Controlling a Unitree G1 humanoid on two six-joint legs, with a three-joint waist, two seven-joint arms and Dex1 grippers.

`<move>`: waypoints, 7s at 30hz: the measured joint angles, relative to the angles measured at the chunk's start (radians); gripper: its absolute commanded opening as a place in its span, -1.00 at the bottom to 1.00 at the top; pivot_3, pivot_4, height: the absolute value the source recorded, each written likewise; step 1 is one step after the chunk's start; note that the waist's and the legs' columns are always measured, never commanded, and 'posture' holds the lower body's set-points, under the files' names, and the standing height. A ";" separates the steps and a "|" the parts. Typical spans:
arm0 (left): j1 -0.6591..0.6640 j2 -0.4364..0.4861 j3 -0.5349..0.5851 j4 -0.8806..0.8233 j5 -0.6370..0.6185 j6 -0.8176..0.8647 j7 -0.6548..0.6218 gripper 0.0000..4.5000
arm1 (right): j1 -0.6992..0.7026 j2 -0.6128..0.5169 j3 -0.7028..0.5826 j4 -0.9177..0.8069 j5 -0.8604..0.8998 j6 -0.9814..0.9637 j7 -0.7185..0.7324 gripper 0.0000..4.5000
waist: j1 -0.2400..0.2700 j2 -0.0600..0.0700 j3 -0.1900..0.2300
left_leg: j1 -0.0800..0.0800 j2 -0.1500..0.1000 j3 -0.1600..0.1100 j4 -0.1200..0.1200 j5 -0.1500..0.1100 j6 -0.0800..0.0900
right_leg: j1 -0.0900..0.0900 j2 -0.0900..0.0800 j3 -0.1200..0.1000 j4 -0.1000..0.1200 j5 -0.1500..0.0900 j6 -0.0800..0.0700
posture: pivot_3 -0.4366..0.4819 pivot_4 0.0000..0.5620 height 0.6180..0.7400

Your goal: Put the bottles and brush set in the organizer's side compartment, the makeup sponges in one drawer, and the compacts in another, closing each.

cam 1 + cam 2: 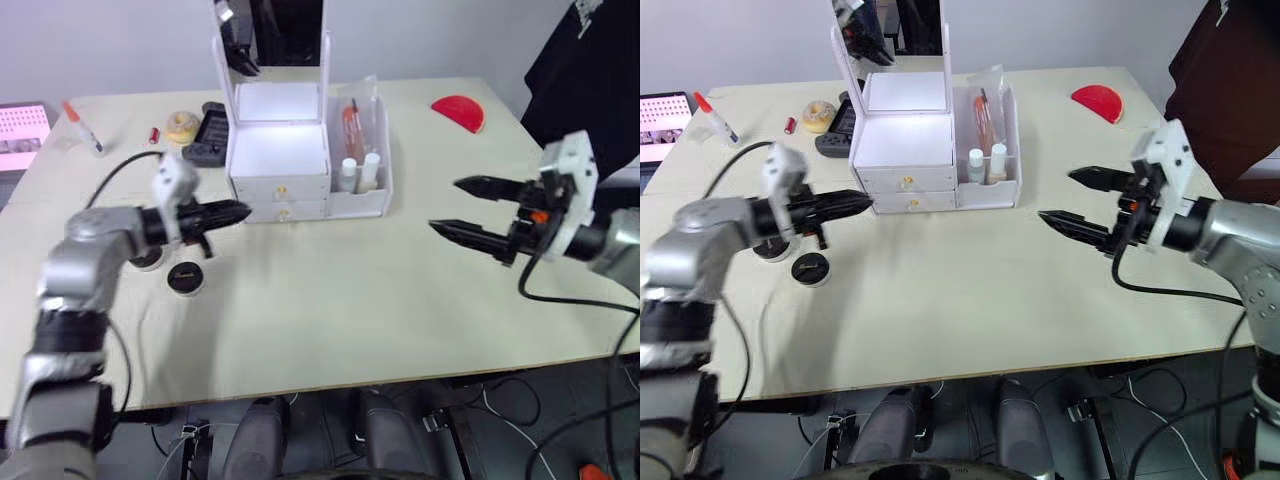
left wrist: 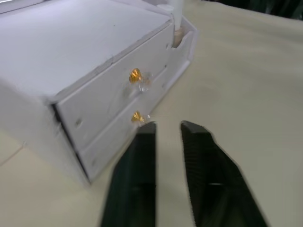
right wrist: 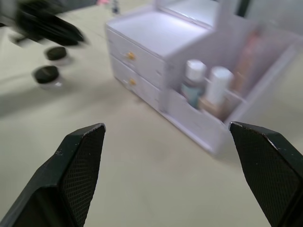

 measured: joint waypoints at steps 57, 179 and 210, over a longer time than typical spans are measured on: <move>0.683 -0.544 -0.218 -0.722 0.260 -0.043 0.841 0.96 | -0.265 0.143 0.291 0.170 -0.138 -0.108 -0.025 1.00 | 0.008 -0.002 -0.005 | 0.002 0.014 0.017 0.000 -0.006 -0.007 | 0.000 0.006 0.000 -0.014 0.005 -0.007 | -0.05 -0.47 0.95; -0.032 -0.957 -0.410 0.357 0.720 -0.515 1.270 -0.27 | -0.268 0.198 0.361 0.103 -0.176 -0.042 0.040 1.00 | 0.011 0.007 -0.003 | -0.016 -0.074 -0.090 -0.001 0.014 0.002 | 0.012 -0.056 -0.056 0.016 -0.025 0.030 | -0.05 -0.47 0.95; 0.349 -0.748 -0.589 -0.215 0.769 -0.350 1.003 -0.86 | -0.279 0.191 0.362 0.102 -0.176 -0.038 0.053 1.00 | 0.046 0.008 -0.003 | -0.018 -0.072 -0.088 -0.001 0.014 0.002 | 0.009 -0.056 -0.053 0.016 -0.025 0.029 | -0.05 -0.47 0.95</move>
